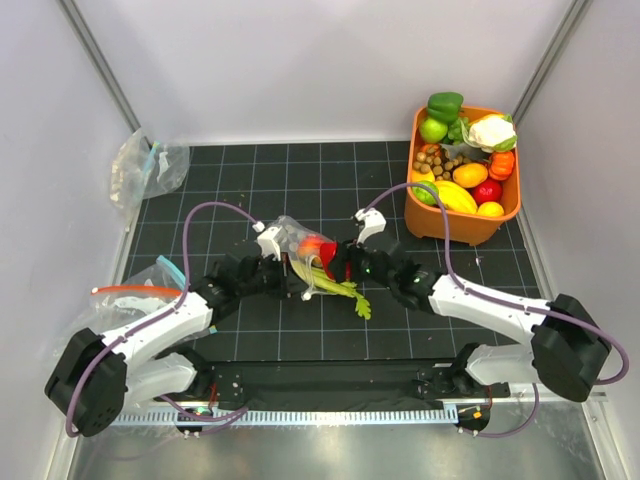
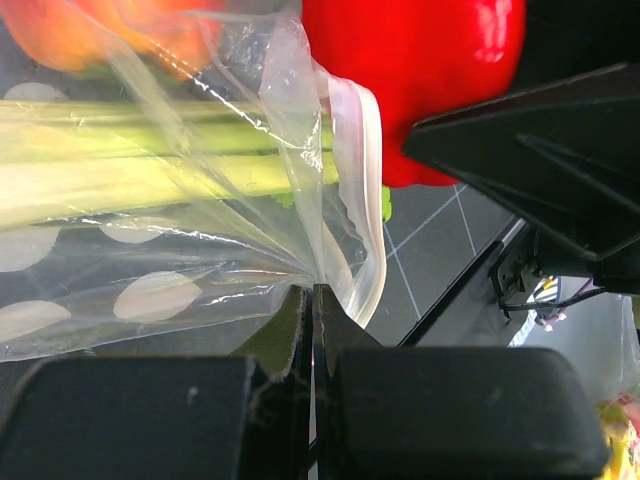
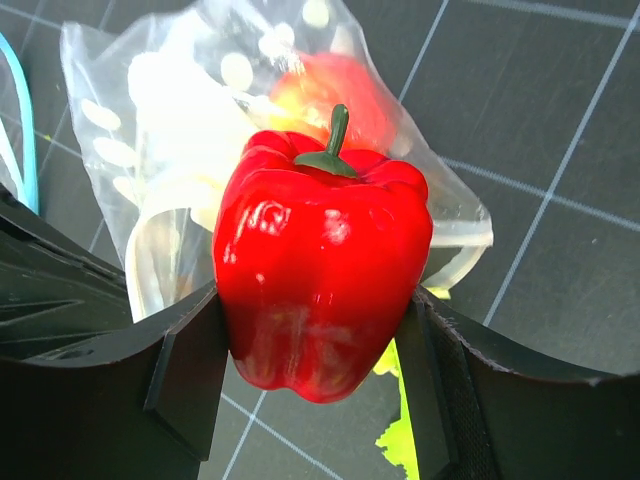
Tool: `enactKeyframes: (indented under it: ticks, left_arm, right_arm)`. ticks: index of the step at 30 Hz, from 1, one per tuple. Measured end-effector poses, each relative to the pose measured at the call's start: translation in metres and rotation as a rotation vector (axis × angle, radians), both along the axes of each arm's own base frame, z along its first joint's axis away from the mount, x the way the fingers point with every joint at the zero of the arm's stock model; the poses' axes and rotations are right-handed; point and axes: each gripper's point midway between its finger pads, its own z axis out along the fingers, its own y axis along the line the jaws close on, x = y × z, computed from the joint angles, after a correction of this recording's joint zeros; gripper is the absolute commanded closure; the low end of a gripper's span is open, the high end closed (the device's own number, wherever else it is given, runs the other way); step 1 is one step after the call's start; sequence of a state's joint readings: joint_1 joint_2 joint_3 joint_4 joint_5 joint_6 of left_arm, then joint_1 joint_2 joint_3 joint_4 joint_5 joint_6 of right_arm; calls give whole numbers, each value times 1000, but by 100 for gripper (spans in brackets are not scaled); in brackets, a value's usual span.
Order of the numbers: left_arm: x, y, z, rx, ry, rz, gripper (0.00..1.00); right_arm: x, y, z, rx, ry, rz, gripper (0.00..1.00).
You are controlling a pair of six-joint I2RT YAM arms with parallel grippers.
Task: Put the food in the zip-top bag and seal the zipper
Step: Place the fake vegetable in the zipper food storage bag.
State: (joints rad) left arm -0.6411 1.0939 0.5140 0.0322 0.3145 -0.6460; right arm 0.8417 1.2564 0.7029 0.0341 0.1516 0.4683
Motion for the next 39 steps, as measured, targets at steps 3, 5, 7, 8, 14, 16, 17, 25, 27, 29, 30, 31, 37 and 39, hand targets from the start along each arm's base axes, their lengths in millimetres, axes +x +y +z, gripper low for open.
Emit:
enactKeyframes:
  ticks: [3, 5, 7, 8, 14, 16, 17, 25, 27, 29, 30, 31, 37, 39]
  left_arm:
    - [1, 1, 0, 2, -2, 5, 100]
    - [2, 2, -1, 8, -3, 15, 100]
    - [4, 4, -3, 22, -1, 33, 100]
    - [6, 7, -4, 32, -1, 49, 100]
    - [14, 22, -11, 89, 1, 138, 100]
    - [18, 28, -8, 90, -4, 177, 100]
    - [20, 31, -6, 90, -9, 194, 100]
    - [32, 47, 0, 84, -16, 286, 100]
    - [32, 47, -1, 88, -14, 290, 100]
    - [32, 47, -1, 88, -13, 291, 100]
    - [32, 48, -1, 88, -13, 291, 100]
    - [32, 48, -1, 89, -13, 291, 100]
    - [27, 42, 1, 73, -12, 240, 100]
    - [24, 36, 4, 53, -19, 205, 100]
  right_arm:
    - [1, -1, 11, 18, -32, 3, 75]
    - [-1, 1, 24, 50, -68, 20, 75]
    - [-4, 3, 36, 80, -99, 49, 74]
    - [-6, 4, 41, 93, -113, 67, 74]
    - [-12, 19, 46, 79, -112, 177, 74]
    - [-14, 27, 43, 71, -93, 214, 74]
    - [-15, 29, 41, 66, -84, 226, 74]
    - [-22, 35, 17, -21, 29, 289, 74]
    - [-23, 36, 13, -35, 51, 299, 74]
    - [-24, 39, 6, -47, 75, 313, 74]
    - [-25, 39, 3, -56, 88, 317, 74]
    - [-25, 40, -1, -65, 103, 321, 74]
    - [-22, 40, -27, -125, 159, 316, 77]
    - [-20, 39, -28, -133, 154, 308, 78]
